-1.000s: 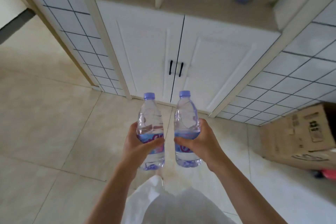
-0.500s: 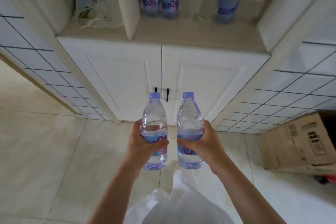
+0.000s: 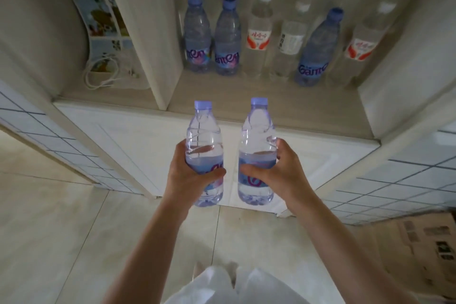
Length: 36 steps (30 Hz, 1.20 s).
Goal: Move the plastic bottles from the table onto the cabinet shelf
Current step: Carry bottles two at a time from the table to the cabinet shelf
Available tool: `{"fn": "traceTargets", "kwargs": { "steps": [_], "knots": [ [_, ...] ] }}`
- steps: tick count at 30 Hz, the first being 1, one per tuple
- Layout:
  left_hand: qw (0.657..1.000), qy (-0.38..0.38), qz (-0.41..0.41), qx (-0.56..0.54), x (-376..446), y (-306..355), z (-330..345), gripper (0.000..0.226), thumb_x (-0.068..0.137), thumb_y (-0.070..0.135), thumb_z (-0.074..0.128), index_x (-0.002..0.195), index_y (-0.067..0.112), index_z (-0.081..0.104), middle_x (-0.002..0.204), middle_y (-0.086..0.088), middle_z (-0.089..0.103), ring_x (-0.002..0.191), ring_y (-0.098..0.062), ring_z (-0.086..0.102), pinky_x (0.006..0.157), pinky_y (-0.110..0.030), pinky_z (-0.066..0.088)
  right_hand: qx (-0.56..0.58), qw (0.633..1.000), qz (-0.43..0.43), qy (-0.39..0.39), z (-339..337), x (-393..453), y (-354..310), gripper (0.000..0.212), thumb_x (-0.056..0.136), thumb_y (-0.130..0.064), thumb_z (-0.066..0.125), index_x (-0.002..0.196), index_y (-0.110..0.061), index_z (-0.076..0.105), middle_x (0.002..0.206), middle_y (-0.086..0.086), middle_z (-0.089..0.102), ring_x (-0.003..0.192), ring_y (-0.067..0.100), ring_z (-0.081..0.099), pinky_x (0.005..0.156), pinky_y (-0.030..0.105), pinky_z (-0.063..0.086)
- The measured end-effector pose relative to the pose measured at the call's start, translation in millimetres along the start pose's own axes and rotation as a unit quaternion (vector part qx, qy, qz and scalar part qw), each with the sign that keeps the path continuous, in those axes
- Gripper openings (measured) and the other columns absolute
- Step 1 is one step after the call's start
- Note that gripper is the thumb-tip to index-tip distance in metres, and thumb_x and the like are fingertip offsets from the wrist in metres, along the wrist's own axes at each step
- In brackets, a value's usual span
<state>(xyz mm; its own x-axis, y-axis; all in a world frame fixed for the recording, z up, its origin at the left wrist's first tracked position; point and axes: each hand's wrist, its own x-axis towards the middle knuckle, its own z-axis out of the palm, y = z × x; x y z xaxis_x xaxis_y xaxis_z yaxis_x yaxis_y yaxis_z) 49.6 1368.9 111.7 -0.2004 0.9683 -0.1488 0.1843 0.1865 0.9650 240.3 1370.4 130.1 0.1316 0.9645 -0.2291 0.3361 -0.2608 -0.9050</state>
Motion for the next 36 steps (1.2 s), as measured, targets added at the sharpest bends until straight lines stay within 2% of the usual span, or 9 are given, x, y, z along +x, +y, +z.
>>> {"fn": "traceTargets", "kwargs": {
  "steps": [6, 12, 17, 20, 25, 27, 30, 33, 36],
  "knots": [
    [0.998, 0.005, 0.066, 0.014, 72.5, 30.8, -9.2, 0.069, 0.053, 0.000, 0.090, 0.109, 0.021, 0.056, 0.094, 0.008, 0.066, 0.078, 0.003, 0.064, 0.065, -0.011, 0.051, 0.041, 0.997, -0.053, 0.048, 15.3, 69.6, -41.6, 0.070, 0.051, -0.036, 0.089, 0.110, -0.027, 0.052, 0.106, -0.005, 0.066, 0.093, 0.011, 0.067, 0.075, 0.029, 0.059],
    [0.992, -0.003, 0.127, -0.006, 137.6, 46.4, -13.1, 0.071, 0.055, -0.004, 0.089, 0.110, 0.018, 0.050, 0.096, 0.007, 0.064, 0.080, 0.005, 0.064, 0.070, -0.014, 0.052, 0.074, 0.985, -0.128, 0.088, 39.2, 117.5, -73.1, 0.070, 0.054, -0.023, 0.093, 0.111, -0.021, 0.052, 0.101, -0.006, 0.067, 0.091, 0.006, 0.067, 0.074, 0.023, 0.057],
    [0.988, 0.014, 0.153, -0.016, 175.8, 47.7, -11.6, 0.082, 0.048, 0.012, 0.091, 0.120, 0.013, 0.053, 0.106, 0.002, 0.067, 0.097, -0.012, 0.067, 0.083, -0.033, 0.055, 0.090, 0.975, -0.166, 0.121, 55.3, 144.3, -77.7, 0.087, 0.046, -0.038, 0.091, 0.119, -0.017, 0.049, 0.109, -0.003, 0.066, 0.101, 0.011, 0.066, 0.084, 0.034, 0.056],
    [0.988, 0.020, 0.153, -0.006, 191.4, 45.5, -8.5, 0.079, 0.052, 0.012, 0.092, 0.121, 0.014, 0.055, 0.105, 0.000, 0.070, 0.096, -0.015, 0.068, 0.087, -0.044, 0.056, 0.070, 0.972, -0.181, 0.134, 60.1, 156.2, -74.8, 0.086, 0.048, -0.033, 0.091, 0.121, -0.017, 0.046, 0.112, -0.005, 0.064, 0.104, 0.013, 0.065, 0.086, 0.031, 0.055],
    [0.989, 0.013, 0.148, 0.013, 201.4, 41.1, -6.0, 0.082, 0.057, 0.011, 0.092, 0.125, 0.016, 0.048, 0.105, 0.009, 0.065, 0.097, -0.013, 0.065, 0.089, -0.031, 0.055, 0.011, 0.969, -0.198, 0.148, 64.6, 165.7, -71.0, 0.077, 0.054, -0.015, 0.092, 0.113, -0.021, 0.043, 0.104, -0.006, 0.062, 0.094, 0.003, 0.063, 0.075, 0.015, 0.050],
    [0.989, 0.002, 0.146, 0.014, 201.3, 41.9, -6.1, 0.084, 0.058, 0.009, 0.092, 0.127, 0.016, 0.045, 0.101, 0.019, 0.060, 0.092, -0.002, 0.064, 0.081, -0.018, 0.052, 0.001, 0.966, -0.210, 0.152, 66.1, 166.7, -70.4, 0.078, 0.055, -0.014, 0.092, 0.113, -0.026, 0.040, 0.109, -0.001, 0.062, 0.096, 0.010, 0.063, 0.077, 0.018, 0.051],
    [0.988, -0.017, 0.156, 0.008, 201.9, 41.0, -6.0, 0.082, 0.059, 0.004, 0.090, 0.126, 0.018, 0.045, 0.101, 0.022, 0.058, 0.084, 0.014, 0.061, 0.067, -0.004, 0.046, -0.009, 0.965, -0.215, 0.152, 66.9, 166.1, -70.9, 0.078, 0.056, -0.011, 0.090, 0.113, -0.027, 0.039, 0.112, 0.003, 0.061, 0.094, 0.007, 0.061, 0.074, 0.006, 0.046],
    [0.986, -0.023, 0.167, 0.007, 200.6, 35.1, -8.3, 0.085, 0.058, 0.000, 0.090, 0.125, 0.024, 0.043, 0.111, 0.019, 0.059, 0.097, 0.011, 0.061, 0.080, -0.009, 0.049, -0.007, 0.966, -0.216, 0.143, 67.9, 163.2, -65.0, 0.079, 0.058, -0.007, 0.090, 0.115, -0.027, 0.039, 0.111, -0.001, 0.059, 0.094, -0.006, 0.059, 0.073, 0.003, 0.044],
    [0.989, -0.024, 0.148, 0.002, 196.8, 30.0, -12.0, 0.086, 0.058, 0.002, 0.090, 0.127, 0.026, 0.046, 0.116, 0.015, 0.062, 0.107, 0.001, 0.062, 0.090, -0.028, 0.054, 0.003, 0.967, -0.215, 0.135, 68.6, 161.8, -58.3, 0.083, 0.060, -0.014, 0.091, 0.124, -0.026, 0.039, 0.117, -0.001, 0.060, 0.104, 0.001, 0.061, 0.080, 0.013, 0.051]
  ]
}}
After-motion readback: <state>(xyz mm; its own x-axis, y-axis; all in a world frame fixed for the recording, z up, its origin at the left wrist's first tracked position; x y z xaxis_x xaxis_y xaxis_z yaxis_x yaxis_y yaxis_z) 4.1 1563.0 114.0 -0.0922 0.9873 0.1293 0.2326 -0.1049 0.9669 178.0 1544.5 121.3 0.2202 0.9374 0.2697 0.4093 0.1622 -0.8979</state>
